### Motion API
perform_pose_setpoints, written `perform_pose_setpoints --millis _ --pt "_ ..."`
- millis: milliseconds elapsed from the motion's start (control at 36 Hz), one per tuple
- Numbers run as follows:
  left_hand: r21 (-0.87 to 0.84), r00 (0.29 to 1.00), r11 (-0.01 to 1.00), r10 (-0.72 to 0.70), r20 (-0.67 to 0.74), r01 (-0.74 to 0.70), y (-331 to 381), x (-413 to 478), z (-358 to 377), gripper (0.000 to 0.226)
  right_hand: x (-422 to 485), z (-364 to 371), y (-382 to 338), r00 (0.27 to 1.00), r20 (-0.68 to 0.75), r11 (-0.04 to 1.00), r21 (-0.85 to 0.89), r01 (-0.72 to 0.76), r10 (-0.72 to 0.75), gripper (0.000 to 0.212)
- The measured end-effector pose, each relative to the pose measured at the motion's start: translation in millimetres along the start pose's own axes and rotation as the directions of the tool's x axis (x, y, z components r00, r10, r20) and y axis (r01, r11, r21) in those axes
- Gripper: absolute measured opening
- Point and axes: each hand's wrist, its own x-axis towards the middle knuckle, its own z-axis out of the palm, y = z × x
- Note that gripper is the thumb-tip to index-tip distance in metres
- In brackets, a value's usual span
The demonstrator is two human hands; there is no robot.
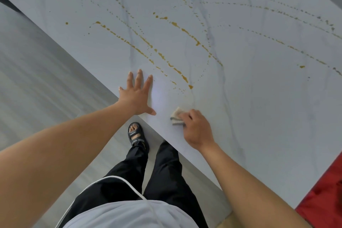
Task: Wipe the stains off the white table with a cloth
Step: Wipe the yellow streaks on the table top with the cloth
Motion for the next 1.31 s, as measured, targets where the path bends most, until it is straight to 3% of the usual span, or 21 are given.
perform_pose_setpoints --millis 111,194,389,472,556,611,667,722,750,806,889,972,1083,1222,1306 --pt "-0.004 1.0 1.0 0.004 -0.016 -0.004 -1.6 0.0 1.6 0.145 4.8 2.3 1.3 0.919 -0.211 0.943 0.064 -0.328 0.334 0.037" --pt "-0.005 1.0 1.0 0.011 -0.021 -0.011 -2.0 0.2 2.2 0.145 -3.6 11.4 -20.4 0.919 -0.242 0.95 0.041 -0.31 0.311 0.036" --pt "0.007 0.999 1.0 0.013 -0.032 -0.013 -3.8 1.5 3.7 0.145 -42.0 35.6 -71.0 0.996 -0.033 0.994 0.074 -0.079 0.082 0.044" --pt "0.006 0.999 1.0 0.016 -0.035 -0.016 -3.1 1.2 3.4 0.145 -48.1 38.5 -85.7 0.986 0.069 0.98 0.123 -0.158 0.15 0.043" --pt "0.008 0.999 1.0 0.016 -0.036 -0.015 -3.5 0.9 2.7 0.145 -42.9 36.7 -96.7 0.93 0.269 0.923 0.225 -0.312 0.249 0.035" --pt "0.011 0.999 1.0 0.017 -0.035 -0.017 -4.0 0.9 2.7 0.145 -34.6 26.4 -101.2 0.851 0.415 0.755 0.43 -0.496 0.322 0.028" --pt "0.011 0.999 1.0 0.022 -0.036 -0.022 -4.9 0.5 3.0 0.145 -26.1 14.9 -100.9 0.755 0.51 0.419 0.629 -0.654 0.413 0.021" --pt "0.016 0.999 0.999 0.029 -0.031 -0.029 -5.0 0.3 3.5 0.143 -17.9 3.2 -93.3 0.689 0.547 0.128 0.732 -0.669 0.476 0.019" --pt "0.012 0.999 0.999 0.033 -0.031 -0.033 -5.4 0.4 3.6 0.142 -13.4 -2.4 -85.5 0.672 0.54 0.05 0.76 -0.648 0.507 0.018" --pt "-0.033 0.998 0.999 0.037 -0.05 -0.039 -7.5 0.8 2.4 0.135 0.0 -16.6 -64.0 0.655 0.486 0.006 0.801 -0.599 0.578 0.018" --pt "-0.119 0.99 0.992 0.016 -0.138 -0.033 -18.9 3.6 -3.3 0.127 31.9 -45.4 -21.7 0.626 0.32 0.102 0.834 -0.542 0.711 0.014" --pt "-0.119 0.975 0.993 -0.03 -0.22 0.004 -38.6 8.7 -12.5 0.127 71.9 -83.1 23.3 0.646 0.043 0.393 0.762 -0.514 0.762 0.01" --pt "-0.156 0.971 0.986 -0.099 -0.217 0.065 -62.1 19.1 -29.1 0.133 123.1 -120.3 79.9 0.72 -0.204 0.708 0.481 -0.517 0.664 0.016" --pt "-0.122 0.991 0.99 -0.088 -0.104 0.076 -76.4 27.3 -37.9 0.139 166.6 -141.6 114.9 0.801 -0.237 0.835 0.186 -0.518 0.55 0.041" --pt "-0.11 0.993 0.991 -0.082 -0.079 0.074 -74.4 27.7 -35.9 0.141 175.5 -136.9 122.7 0.855 -0.196 0.873 0.015 -0.487 0.48 0.046"
